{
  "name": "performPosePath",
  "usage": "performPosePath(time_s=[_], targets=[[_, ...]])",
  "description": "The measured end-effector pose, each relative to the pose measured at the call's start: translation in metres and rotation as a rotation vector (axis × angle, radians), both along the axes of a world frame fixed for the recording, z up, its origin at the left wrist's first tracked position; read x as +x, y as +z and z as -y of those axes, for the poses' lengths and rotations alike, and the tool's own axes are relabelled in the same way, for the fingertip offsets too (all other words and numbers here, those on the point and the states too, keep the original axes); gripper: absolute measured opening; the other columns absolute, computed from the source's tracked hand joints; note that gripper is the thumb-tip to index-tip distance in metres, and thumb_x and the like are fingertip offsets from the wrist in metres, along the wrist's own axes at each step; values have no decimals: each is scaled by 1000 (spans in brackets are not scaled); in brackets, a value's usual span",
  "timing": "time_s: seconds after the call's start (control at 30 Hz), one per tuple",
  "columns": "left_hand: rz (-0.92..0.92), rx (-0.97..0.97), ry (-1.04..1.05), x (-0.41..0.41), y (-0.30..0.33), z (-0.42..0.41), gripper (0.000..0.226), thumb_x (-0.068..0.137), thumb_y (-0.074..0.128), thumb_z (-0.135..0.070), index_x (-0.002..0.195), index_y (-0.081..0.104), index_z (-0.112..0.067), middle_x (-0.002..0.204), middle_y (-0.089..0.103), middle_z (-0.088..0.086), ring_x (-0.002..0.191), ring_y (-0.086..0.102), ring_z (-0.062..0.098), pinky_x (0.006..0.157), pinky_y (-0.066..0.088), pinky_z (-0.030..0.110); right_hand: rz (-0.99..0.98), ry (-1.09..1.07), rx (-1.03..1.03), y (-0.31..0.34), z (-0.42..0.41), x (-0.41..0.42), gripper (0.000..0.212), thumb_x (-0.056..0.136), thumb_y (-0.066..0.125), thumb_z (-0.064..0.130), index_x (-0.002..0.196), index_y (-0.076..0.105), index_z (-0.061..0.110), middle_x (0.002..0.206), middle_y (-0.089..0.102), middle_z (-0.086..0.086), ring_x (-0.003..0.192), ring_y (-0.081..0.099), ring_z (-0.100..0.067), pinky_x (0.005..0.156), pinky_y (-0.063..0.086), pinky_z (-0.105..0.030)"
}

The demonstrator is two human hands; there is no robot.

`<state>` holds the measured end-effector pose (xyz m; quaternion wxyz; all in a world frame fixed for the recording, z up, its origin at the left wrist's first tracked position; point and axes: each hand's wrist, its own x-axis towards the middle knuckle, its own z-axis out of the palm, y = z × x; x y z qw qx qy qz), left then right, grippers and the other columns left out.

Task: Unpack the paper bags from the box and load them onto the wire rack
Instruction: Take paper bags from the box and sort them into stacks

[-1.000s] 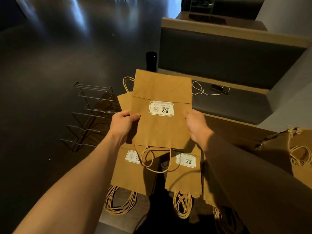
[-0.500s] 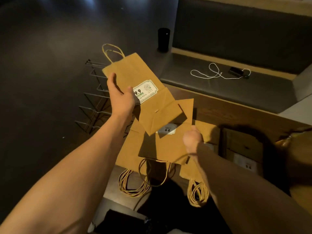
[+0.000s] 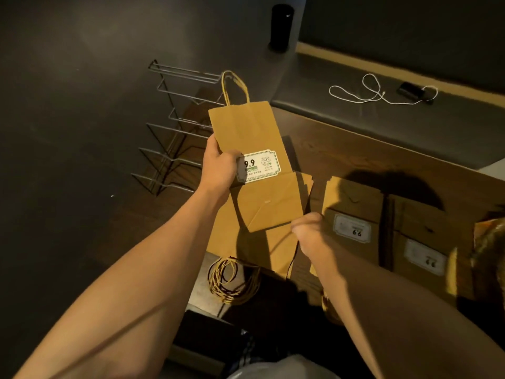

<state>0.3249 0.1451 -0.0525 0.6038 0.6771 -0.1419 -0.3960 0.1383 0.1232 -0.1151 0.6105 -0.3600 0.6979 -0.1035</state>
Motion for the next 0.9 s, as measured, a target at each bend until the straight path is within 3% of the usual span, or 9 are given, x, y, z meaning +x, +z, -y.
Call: performPosePath(time_s=[0.07, 0.23, 0.37, 0.43, 0.57, 0.63, 0.73, 0.83, 0.9], targets=[[-94, -9, 58, -1, 1, 3, 42, 92, 48, 2, 129, 49, -18, 117, 66, 8, 102, 70, 28, 88, 58, 53, 42, -153, -63, 5, 13, -4, 16, 94, 49, -3, 102, 62, -6, 105, 60, -18, 63, 48, -14, 56, 45, -20], [-264, -147, 237, -23, 7, 22, 38, 95, 42, 13, 122, 44, -14, 106, 62, 6, 97, 67, 27, 81, 60, 43, 548, -353, 128, 38, 39, -18, 61, 91, 39, 69, 121, 54, 19, 116, 60, -11, 113, 56, -34, 94, 45, -44], [-380, -166, 257, -58, 4, 39, 37, 95, 44, 13, 118, 43, -17, 108, 61, 4, 101, 65, 27, 83, 59, 41, 591, -289, 93, 59, 44, -33, 10, 100, 49, 17, 104, 58, 19, 119, 61, -14, 105, 58, -31, 95, 46, -50], [-344, -55, 257, -72, -1, 44, 44, 88, 51, 13, 118, 40, -16, 111, 62, 10, 96, 66, 29, 76, 59, 40, 432, -271, 2, 59, 48, -46, 32, 95, 41, -7, 100, 58, 20, 124, 59, -14, 101, 57, -29, 82, 49, -45], [55, 244, 326, -87, 4, 43, 87, 86, 68, 2, 151, 19, -28, 145, 42, 12, 109, 54, 23, 87, 46, 31, 189, -251, -229, 65, 56, -88, 16, 99, 48, 13, 92, 61, 20, 89, 60, -3, 78, 56, -14, 68, 48, -28], [499, 438, 70, -91, 10, 40, 95, 88, 74, -18, 157, 10, -30, 164, 13, 9, 146, 23, 31, 116, 29, 48, 79, -178, -303, 64, 64, -110, 20, 99, 46, 11, 108, 63, 17, 82, 55, 2, 72, 54, -11, 69, 49, -27], [887, 457, -498, -106, 20, 41, 79, 89, 53, -68, 155, 26, -35, 167, 1, 3, 153, -4, 33, 119, 8, 58, 69, -108, -276, 69, 75, -125, 34, 97, 44, 9, 127, 59, 4, 90, 61, -2, 83, 59, -20, 72, 51, -31], [372, 312, -986, -127, 27, 42, 66, 89, 61, -58, 144, 47, -23, 145, 52, 1, 137, 45, 28, 112, 37, 42, 132, -63, -200, 74, 83, -132, 28, 98, 46, 7, 115, 68, 5, 114, 68, -18, 87, 65, -26, 58, 54, -26], [216, 302, -1122, -131, 23, 41, 36, 92, 69, -32, 121, 64, -12, 118, 71, 4, 111, 66, 26, 97, 51, 38, 109, 2, -241, 83, 87, -138, 22, 96, 49, 7, 102, 70, 8, 113, 67, -18, 93, 64, -28, 78, 55, -35]])
